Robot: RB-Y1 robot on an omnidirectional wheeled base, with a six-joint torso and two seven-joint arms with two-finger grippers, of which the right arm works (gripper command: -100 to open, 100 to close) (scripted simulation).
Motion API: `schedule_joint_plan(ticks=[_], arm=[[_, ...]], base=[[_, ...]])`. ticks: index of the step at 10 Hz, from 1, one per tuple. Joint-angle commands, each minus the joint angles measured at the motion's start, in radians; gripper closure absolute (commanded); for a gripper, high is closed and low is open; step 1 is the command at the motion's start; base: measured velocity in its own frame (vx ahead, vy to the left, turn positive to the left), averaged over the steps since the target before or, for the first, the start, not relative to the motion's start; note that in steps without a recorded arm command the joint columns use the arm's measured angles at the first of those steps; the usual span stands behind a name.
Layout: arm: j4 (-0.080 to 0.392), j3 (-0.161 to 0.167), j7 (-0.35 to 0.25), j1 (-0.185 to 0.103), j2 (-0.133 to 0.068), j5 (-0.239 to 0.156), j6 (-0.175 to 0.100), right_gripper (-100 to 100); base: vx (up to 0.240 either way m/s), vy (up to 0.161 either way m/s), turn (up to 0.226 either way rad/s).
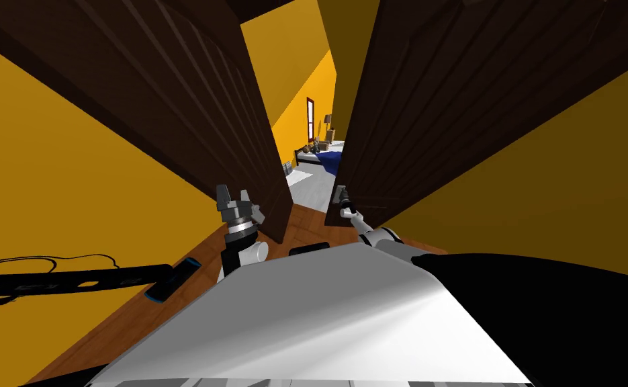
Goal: Pull the door open
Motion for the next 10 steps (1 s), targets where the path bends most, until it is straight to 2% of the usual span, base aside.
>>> schedule_joint_plan(ticks=[1, 4, 6, 7, 10], arm=[[-0.004, 0.027, -0.025, 0.002, -0.002, 0.010, -0.001, 100], [-0.016, 0.058, -0.054, 0.006, -0.010, 0.022, 0.001, 100], [-0.006, 0.059, -0.057, 0.002, -0.013, 0.022, -0.001, 100], [-0.015, 0.080, -0.072, 0.008, -0.017, 0.027, 0.001, 100], [-0.031, 0.111, -0.096, 0.014, -0.027, 0.032, 0.000, 100]], base=[[-0.260, -0.079, 0.130], [-0.232, -0.097, 0.124], [-0.159, -0.072, 0.060], [-0.148, -0.049, 0.090], [-0.225, -0.095, 0.114]])
